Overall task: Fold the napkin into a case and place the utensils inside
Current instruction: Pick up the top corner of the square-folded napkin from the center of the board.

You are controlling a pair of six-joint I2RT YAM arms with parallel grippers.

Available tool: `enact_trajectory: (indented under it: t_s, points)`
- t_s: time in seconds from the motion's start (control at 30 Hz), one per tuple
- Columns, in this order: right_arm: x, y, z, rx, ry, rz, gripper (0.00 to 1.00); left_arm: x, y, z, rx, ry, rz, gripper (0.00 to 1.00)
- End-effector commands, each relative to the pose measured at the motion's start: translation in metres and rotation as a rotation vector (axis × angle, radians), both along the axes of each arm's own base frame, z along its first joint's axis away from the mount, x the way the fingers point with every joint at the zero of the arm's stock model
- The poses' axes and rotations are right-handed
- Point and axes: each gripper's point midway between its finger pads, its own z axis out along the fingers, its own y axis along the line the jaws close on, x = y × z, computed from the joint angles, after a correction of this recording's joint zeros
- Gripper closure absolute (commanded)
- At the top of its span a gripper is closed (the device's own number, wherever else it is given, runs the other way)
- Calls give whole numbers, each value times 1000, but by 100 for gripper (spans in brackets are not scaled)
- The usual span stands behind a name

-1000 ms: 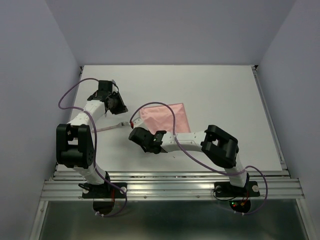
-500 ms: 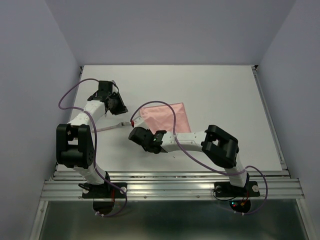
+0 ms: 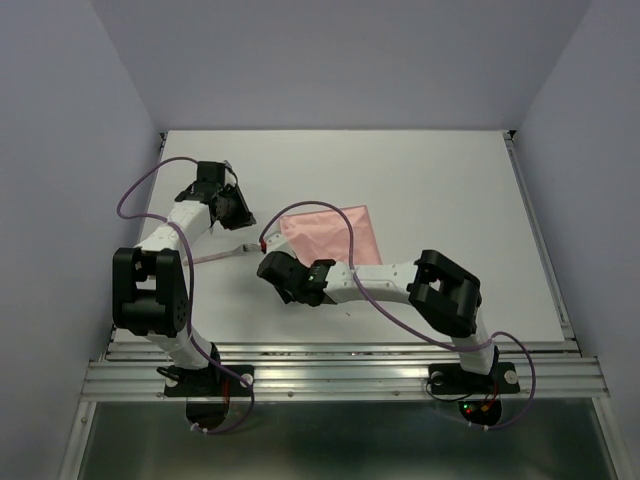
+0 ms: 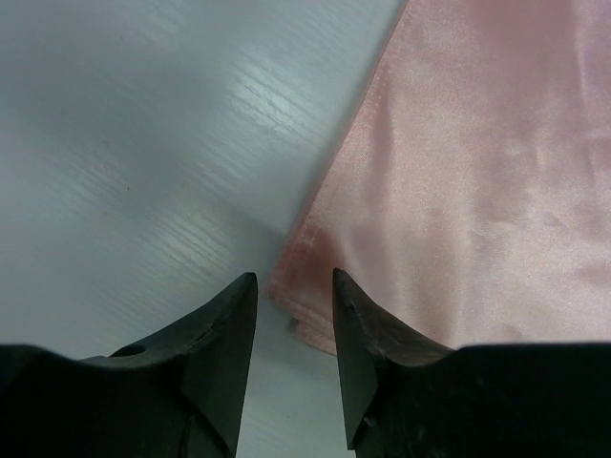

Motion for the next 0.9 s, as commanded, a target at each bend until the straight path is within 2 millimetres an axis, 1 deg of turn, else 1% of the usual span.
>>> enact_trajectory:
  t_s: [0.0, 0.13, 0.2, 0.23, 0.33, 0.43, 0.53, 0.6, 0.63, 0.73, 0.87]
  points:
    - [-6, 11, 5, 52, 8, 9, 58, -2, 1, 7, 1, -28, -11, 73]
    - [-6, 7, -5, 37, 13, -16, 64, -1, 2, 7, 6, -28, -13, 73]
    - [-6, 8, -8, 40, 18, -16, 65, -1, 2, 6, 7, -25, -14, 73]
    - [-6, 8, -9, 38, 19, -17, 67, -1, 2, 6, 6, -25, -13, 73]
    - [-8, 9, -12, 36, 28, -12, 68, -2, 2, 5, 7, -22, -13, 73]
    - [-8, 9, -15, 31, 33, -10, 63, -2, 2, 4, 7, -22, -13, 73]
    - [-9, 9, -17, 29, 36, -8, 63, -2, 2, 4, 6, -22, -15, 73]
    - [-8, 9, -15, 30, 31, -10, 67, -3, 2, 3, 6, -19, -14, 73]
    - [-8, 8, -16, 28, 30, -11, 72, -3, 1, 2, 5, -17, -16, 73]
    - [-7, 8, -13, 32, 24, -10, 80, -2, 1, 3, 3, -20, -14, 73]
    - [-5, 8, -3, 50, 3, -15, 84, -3, 1, 3, 2, -20, -14, 73]
